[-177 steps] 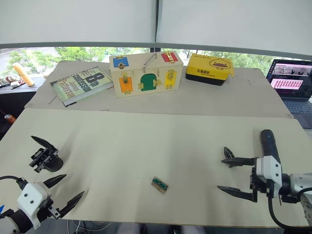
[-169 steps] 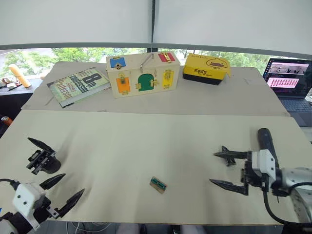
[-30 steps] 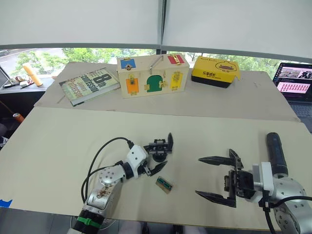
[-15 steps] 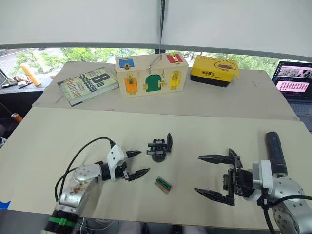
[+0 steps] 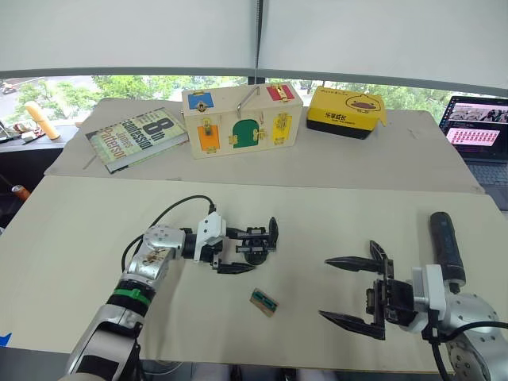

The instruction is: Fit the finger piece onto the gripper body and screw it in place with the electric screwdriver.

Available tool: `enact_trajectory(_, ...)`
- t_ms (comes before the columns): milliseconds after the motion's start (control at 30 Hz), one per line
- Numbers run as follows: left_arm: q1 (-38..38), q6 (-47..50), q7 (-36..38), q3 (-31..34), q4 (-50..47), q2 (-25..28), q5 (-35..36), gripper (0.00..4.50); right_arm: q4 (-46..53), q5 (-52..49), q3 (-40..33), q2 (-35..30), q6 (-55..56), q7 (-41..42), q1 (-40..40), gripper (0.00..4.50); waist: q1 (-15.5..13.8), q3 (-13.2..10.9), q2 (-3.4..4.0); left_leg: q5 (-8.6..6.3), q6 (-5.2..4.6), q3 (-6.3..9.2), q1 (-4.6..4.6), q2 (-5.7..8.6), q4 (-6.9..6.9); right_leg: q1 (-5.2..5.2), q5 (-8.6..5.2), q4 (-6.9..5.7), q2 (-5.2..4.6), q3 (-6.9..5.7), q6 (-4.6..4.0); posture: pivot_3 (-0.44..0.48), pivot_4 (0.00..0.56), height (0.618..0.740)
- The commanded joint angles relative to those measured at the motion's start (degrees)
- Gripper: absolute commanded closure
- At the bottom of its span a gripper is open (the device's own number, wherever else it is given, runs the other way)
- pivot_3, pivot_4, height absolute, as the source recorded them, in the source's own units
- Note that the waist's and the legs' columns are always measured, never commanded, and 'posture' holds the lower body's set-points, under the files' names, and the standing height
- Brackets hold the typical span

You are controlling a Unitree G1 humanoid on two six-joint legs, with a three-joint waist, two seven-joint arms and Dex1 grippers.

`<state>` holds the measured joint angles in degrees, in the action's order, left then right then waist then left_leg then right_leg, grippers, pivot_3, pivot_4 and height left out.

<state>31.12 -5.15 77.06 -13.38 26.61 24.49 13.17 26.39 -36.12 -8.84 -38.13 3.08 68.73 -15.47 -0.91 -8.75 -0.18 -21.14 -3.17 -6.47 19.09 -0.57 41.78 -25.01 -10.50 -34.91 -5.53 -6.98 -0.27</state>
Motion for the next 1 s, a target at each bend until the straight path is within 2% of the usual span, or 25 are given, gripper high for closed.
enact_trajectory(33, 0.9, -3.5, 0.0, -0.5, 1.8, -2.0, -1.3, 0.28, 2.2, -0.7, -2.3, -0.6, 1.1, 0.1, -0.7, 0.0, 0.1, 0.0, -0.01, 0.0, 0.0, 0.0, -0.03, 0.0, 0.01, 0.02, 0.0, -0.02, -0.02, 0.04, 0.0, 0.0, 0.15, 0.74)
enact_trajectory(233, 1.6, -5.4, -1.1, 1.5, 5.9, -4.1, -1.4, 0.28, 2.9, -0.1, -2.6, 0.1, 2.1, -0.2, -2.8, 0.0, 0.2, 0.0, -0.02, 0.02, 0.04, 0.02, -0.07, -0.07, 0.03, 0.02, 0.02, -0.06, 0.0, 0.09, -0.03, 0.0, 0.15, 0.74)
enact_trajectory(333, 0.9, -6.8, -0.4, 1.7, 6.6, -3.0, -2.3, 1.11, 2.6, 0.1, -2.8, 0.3, 2.7, 0.1, -3.4, 0.0, 0.2, 0.0, -0.02, 0.03, 0.04, 0.02, -0.08, -0.08, 0.03, 0.02, 0.03, -0.07, -0.01, 0.09, -0.05, 0.0, 0.15, 0.74)
enact_trajectory(400, 0.1, -6.5, -0.3, 2.0, 5.5, -2.4, -2.0, 2.05, 2.5, 0.1, -2.8, 0.3, 2.9, 0.2, -3.6, 0.0, 0.2, 0.0, -0.02, 0.03, 0.04, 0.03, -0.08, -0.09, 0.03, 0.01, 0.04, -0.06, -0.01, 0.09, -0.06, 0.0, 0.15, 0.74)
enact_trajectory(433, -0.8, -6.3, -0.8, 2.3, 4.7, -2.0, -1.8, 2.13, 2.3, 0.1, -2.8, 0.3, 3.0, 0.3, -3.5, 0.0, 0.3, 0.0, -0.02, 0.03, 0.04, 0.02, -0.09, -0.1, 0.03, 0.01, 0.04, -0.07, -0.01, 0.1, -0.07, 0.0, 0.15, 0.74)
enact_trajectory(533, -3.9, -4.9, -3.0, 3.7, 0.7, -1.8, -0.6, 2.12, 1.8, 0.2, -2.5, 0.3, 3.5, 0.5, -3.3, 0.0, 0.5, 0.0, -0.02, 0.02, 0.04, 0.02, -0.11, -0.15, 0.03, 0.0, 0.07, -0.07, 0.02, 0.11, -0.12, 0.0, 0.15, 0.74)
enact_trajectory(700, -11.5, 7.6, -15.7, 7.2, -17.8, -3.8, 2.2, 2.12, 1.1, 0.3, -1.8, 0.3, 3.9, 1.0, -2.7, 0.0, 0.2, 0.0, -0.04, 0.02, 0.04, 0.1, -0.07, -0.23, 0.03, -0.05, 0.1, -0.07, -0.05, 0.12, -0.19, 0.0, 0.15, 0.74)
enact_trajectory(867, -17.6, 15.6, -31.0, 6.4, -32.1, -7.4, -2.0, 2.12, 0.9, 0.5, -1.2, 0.3, 3.5, 1.2, -1.5, 0.0, -0.6, 0.0, -0.06, 0.01, 0.0, 0.17, 0.0, -0.2, 0.04, -0.06, 0.12, -0.06, -0.23, 0.13, -0.16, 0.0, 0.15, 0.74)
enact_trajectory(1000, -20.2, 17.5, -37.4, 3.8, -35.5, -9.8, -5.7, 2.12, 0.9, 0.3, -0.6, 0.2, 2.8, 1.2, -0.4, 0.0, -0.9, 0.0, -0.06, 0.0, -0.02, 0.19, 0.03, -0.17, 0.04, -0.07, 0.12, -0.04, -0.23, 0.09, -0.16, 0.0, 0.15, 0.74)
